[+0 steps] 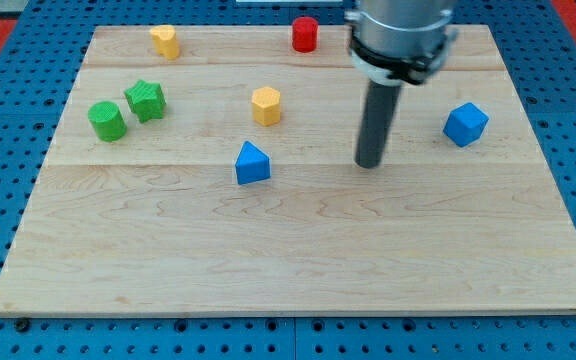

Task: Move the yellow hexagon diagonal right bottom to the blue triangle

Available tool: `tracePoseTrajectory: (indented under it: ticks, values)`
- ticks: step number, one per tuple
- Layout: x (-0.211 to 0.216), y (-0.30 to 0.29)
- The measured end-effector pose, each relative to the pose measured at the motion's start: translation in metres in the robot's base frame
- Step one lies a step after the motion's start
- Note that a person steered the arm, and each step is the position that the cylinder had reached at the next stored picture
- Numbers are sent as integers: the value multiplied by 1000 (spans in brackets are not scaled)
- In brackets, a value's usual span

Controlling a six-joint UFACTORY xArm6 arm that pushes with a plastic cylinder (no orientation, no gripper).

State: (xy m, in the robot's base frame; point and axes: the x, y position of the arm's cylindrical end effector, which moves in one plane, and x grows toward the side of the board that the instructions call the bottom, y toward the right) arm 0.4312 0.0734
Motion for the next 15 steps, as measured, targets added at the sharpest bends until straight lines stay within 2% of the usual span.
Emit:
tracePoseTrajectory:
  ticks: [1, 2, 3, 4, 5, 6, 7, 8, 9, 10, 11, 12, 13, 14, 15]
  values:
    - [-61, -24]
    - [-97, -39]
    - [-105, -74]
    - [-106, -74]
    - [-105, -87]
    - [-77, -114]
    - [-40, -101]
    - [-42, -160]
    - [-46, -174]
    - [-30, -217]
    - [13, -198]
    - [1, -234]
    - [-20, -241]
    - [-15, -256]
    - [8, -270]
